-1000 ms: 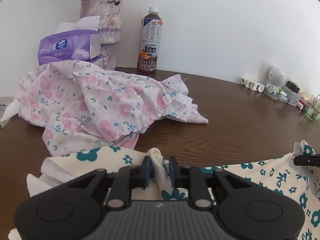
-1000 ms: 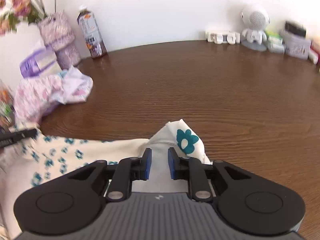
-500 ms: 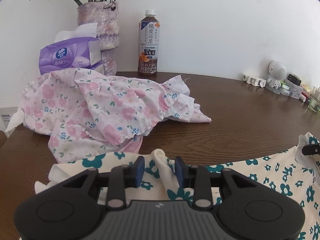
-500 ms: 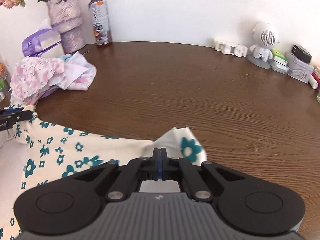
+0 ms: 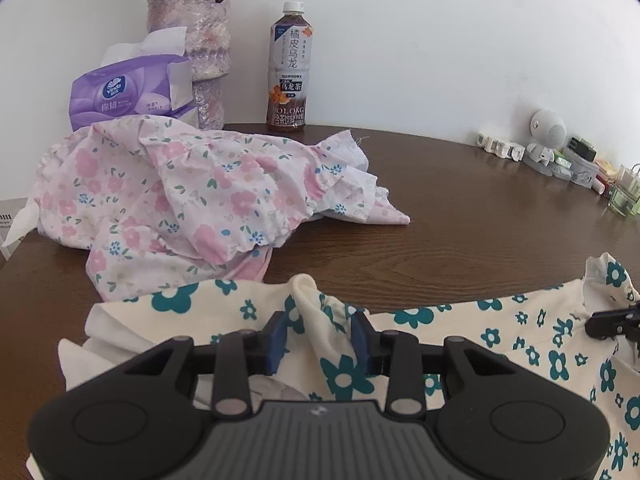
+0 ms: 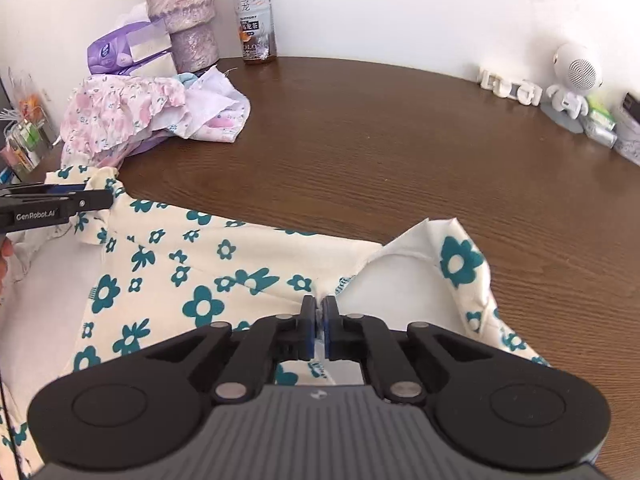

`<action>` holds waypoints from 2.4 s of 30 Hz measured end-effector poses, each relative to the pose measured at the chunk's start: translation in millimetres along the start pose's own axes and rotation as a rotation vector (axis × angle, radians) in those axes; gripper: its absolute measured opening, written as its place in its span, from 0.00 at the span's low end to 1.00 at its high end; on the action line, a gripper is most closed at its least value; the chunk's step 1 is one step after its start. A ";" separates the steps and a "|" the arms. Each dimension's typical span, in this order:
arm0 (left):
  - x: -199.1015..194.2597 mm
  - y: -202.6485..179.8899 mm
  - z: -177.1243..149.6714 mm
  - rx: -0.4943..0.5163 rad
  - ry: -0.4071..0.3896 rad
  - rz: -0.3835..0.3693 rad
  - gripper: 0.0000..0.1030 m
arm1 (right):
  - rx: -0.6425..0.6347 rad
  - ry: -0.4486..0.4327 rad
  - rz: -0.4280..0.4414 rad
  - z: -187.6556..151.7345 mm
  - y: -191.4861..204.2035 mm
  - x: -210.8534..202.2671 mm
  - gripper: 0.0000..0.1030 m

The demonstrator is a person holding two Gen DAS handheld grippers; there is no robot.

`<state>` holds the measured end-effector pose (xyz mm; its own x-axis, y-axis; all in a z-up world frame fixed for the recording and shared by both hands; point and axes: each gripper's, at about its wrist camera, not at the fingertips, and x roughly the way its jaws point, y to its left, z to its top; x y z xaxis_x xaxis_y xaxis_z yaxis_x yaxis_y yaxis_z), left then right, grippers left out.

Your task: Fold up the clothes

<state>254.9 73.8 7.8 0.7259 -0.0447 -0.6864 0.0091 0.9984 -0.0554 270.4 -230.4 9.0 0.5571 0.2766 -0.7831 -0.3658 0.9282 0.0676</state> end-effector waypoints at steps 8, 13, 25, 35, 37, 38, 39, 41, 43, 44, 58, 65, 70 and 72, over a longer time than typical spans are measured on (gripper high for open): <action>-6.0 11.0 1.6 -0.099 -0.010 -0.054 0.33 | 0.039 0.002 0.012 -4.5 -12.9 -2.2 0.04; -19.0 8.3 2.9 -0.090 -0.032 -0.056 0.30 | 0.187 -0.060 0.060 7.8 -32.8 -7.6 0.11; -30.2 -41.0 -5.9 0.046 0.024 -0.176 0.30 | 0.201 -0.078 0.014 5.0 -31.6 2.9 0.05; -44.1 -71.1 -22.7 0.187 0.128 -0.324 0.30 | 0.042 -0.023 0.040 -43.7 -20.2 -36.8 0.30; -42.5 -82.8 -25.2 0.213 0.139 -0.344 0.30 | 0.007 -0.023 0.026 -50.3 -16.6 -37.0 0.25; -41.5 -87.2 -27.5 0.230 0.145 -0.340 0.30 | -0.011 -0.027 0.020 -52.0 -14.8 -37.9 0.04; -40.4 -91.6 -29.7 0.247 0.150 -0.335 0.29 | -0.009 -0.022 0.031 -52.4 -15.9 -38.8 0.02; -36.6 -94.5 -33.9 0.257 0.155 -0.324 0.25 | -0.007 -0.019 0.037 -52.7 -19.8 -40.4 0.01; -35.5 -93.8 -34.0 0.252 0.153 -0.317 0.25 | -0.014 -0.020 0.011 -52.4 -21.0 -41.2 0.01; -34.9 -92.4 -33.6 0.239 0.155 -0.316 0.24 | -0.014 -0.021 0.001 -52.5 -21.6 -41.4 0.01; -53.9 -136.8 -25.5 0.397 0.177 -0.390 0.24 | 0.053 -0.062 -0.026 -65.6 -45.9 -68.8 0.25; -30.6 -196.0 -24.5 0.483 0.216 -0.386 0.25 | 0.054 -0.045 -0.027 -70.8 -44.3 -55.9 0.29; -21.0 -212.3 -25.4 0.490 0.207 -0.360 0.23 | 0.054 -0.043 -0.020 -70.4 -47.9 -55.3 0.04; -21.9 -217.2 -18.9 0.469 0.185 -0.367 0.23 | 0.074 -0.053 -0.010 -68.9 -51.0 -59.0 0.05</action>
<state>224.1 -142.7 21.1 0.4871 -0.3512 -0.7997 0.5670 0.8235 -0.0163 204.8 -311.1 9.1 0.6002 0.2781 -0.7500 -0.3048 0.9464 0.1070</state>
